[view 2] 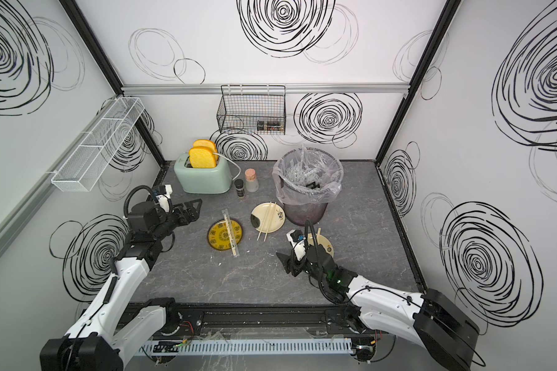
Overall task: Remove the packaging of disposable chopsticks
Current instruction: Pick up the disposable chopsticks from the plate.
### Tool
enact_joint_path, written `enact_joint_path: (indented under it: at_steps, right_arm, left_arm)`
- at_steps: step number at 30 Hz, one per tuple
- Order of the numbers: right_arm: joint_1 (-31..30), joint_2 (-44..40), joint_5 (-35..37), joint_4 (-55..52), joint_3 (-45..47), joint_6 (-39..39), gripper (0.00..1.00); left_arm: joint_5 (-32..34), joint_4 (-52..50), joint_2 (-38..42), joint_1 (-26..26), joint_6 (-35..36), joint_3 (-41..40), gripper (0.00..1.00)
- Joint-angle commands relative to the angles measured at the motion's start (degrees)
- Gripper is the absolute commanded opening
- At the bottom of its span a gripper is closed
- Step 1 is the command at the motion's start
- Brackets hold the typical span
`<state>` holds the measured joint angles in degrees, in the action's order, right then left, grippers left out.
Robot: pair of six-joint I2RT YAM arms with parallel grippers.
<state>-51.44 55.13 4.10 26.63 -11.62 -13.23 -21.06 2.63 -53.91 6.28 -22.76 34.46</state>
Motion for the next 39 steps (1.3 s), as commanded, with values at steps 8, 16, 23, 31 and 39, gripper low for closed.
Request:
enact_joint_path:
  at_steps: [8,16,23,31,39]
  right_arm:
    - [0.4,1.0,1.1,0.6,-1.6,0.4,0.71]
    - [0.3,-0.7,-0.8,2.7,0.0,0.0,0.72]
    - [0.2,0.5,0.7,0.0,-1.8,1.2,0.71]
    - [0.1,0.2,-0.6,1.9,-0.6,2.1,0.72]
    - [-0.3,0.4,-1.2,2.5,-0.7,2.1,0.72]
  left_arm:
    - [3.9,-6.4,-9.2,-4.2,-1.9,3.3,0.94]
    - [7.4,-12.4,-18.7,-13.0,1.0,6.7,0.87]
    - [8.3,-13.3,-23.2,-16.8,0.4,8.0,0.80]
    - [9.6,-14.9,-26.5,-18.6,0.4,11.0,0.76]
    - [14.3,-16.8,-32.5,-21.9,-0.5,14.7,0.70]
